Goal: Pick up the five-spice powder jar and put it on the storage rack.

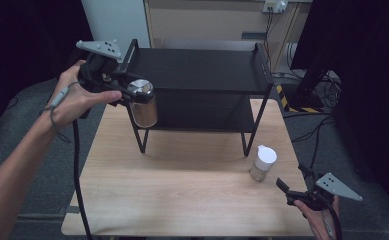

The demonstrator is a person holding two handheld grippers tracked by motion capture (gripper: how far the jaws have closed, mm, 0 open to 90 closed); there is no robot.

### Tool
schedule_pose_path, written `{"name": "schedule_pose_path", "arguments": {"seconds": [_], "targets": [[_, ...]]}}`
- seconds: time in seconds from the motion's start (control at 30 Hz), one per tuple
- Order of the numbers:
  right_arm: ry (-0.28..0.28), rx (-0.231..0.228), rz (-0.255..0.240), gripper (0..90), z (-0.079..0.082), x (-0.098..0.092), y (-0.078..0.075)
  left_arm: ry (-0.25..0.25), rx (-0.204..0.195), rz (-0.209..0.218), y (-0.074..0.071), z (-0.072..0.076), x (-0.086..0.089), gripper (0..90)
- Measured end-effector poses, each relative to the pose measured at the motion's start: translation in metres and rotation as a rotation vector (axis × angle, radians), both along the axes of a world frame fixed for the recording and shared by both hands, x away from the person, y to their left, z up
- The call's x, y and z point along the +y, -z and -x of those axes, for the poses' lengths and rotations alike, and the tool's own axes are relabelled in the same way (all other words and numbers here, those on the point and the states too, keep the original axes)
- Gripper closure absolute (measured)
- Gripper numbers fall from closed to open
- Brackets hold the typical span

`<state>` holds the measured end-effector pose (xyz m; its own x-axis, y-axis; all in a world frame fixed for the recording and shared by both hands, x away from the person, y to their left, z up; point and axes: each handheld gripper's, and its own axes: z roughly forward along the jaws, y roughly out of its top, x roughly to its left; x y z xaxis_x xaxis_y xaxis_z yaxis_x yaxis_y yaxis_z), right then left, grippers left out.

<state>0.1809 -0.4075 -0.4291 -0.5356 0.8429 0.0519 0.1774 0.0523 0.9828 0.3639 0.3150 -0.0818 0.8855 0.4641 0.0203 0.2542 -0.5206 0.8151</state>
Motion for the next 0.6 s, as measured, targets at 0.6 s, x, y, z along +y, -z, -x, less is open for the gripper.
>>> {"name": "schedule_pose_path", "arguments": {"seconds": [0.6], "targets": [[0.003, 0.006, 0.0, 1.0, 0.0, -0.001, 0.0, -0.107, -0.013, 0.009, -0.049, -0.028, -0.018, 34.0]]}}
